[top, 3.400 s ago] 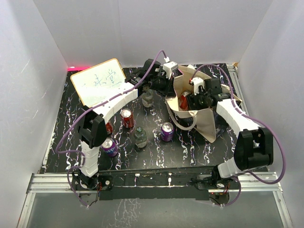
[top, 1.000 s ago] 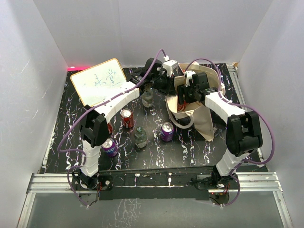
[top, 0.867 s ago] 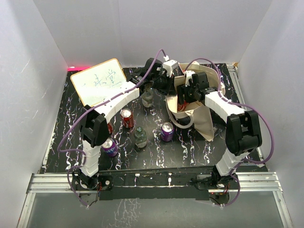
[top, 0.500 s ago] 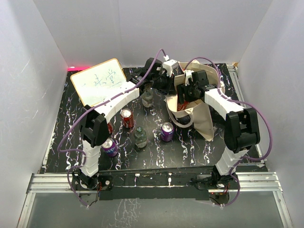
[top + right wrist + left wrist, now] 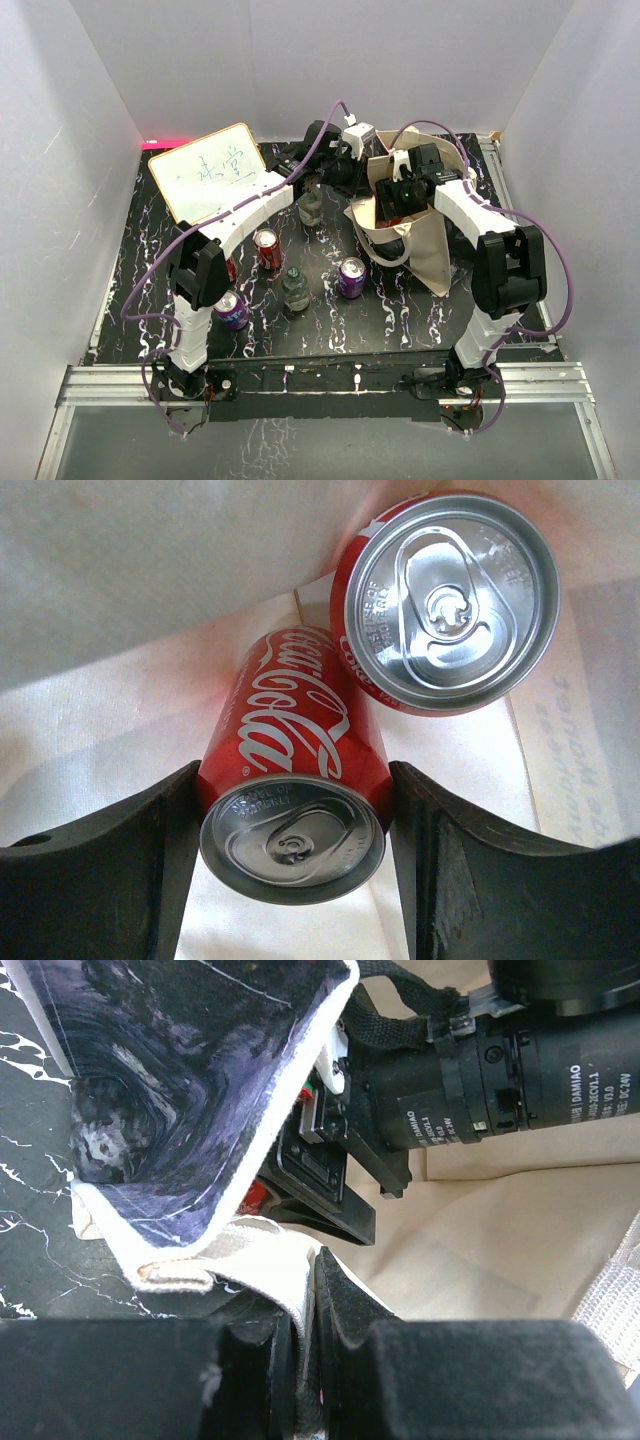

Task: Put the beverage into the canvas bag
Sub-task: Place the drink in the canvas bag.

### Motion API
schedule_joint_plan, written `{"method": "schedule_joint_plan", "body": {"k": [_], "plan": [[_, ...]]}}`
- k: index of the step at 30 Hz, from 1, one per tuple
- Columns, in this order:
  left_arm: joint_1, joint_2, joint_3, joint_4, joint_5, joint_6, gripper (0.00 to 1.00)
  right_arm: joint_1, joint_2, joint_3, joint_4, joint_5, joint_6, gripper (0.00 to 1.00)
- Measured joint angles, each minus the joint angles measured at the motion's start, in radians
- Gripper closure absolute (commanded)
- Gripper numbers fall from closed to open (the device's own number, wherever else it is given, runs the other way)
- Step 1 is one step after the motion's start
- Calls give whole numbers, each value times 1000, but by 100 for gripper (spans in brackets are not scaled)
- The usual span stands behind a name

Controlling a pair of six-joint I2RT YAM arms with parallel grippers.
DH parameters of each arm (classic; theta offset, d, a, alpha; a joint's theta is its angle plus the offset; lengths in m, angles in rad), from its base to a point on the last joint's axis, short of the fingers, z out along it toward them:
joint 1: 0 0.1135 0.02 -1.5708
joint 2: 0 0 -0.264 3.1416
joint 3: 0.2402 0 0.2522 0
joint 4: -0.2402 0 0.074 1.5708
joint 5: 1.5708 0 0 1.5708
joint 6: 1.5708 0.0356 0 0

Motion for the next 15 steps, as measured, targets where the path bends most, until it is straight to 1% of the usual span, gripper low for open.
{"method": "schedule_joint_plan", "body": {"k": [5,10,15], "plan": [[0,0,0,0,-1,0,100,-2,25,22,-4,-4,0,77],[0,0,0,0,-2,3,100,-3,54,47,-3,-15,1,65],[0,0,0,0,-3,8,96,-3,64,55,1,-19,1,53]]}}
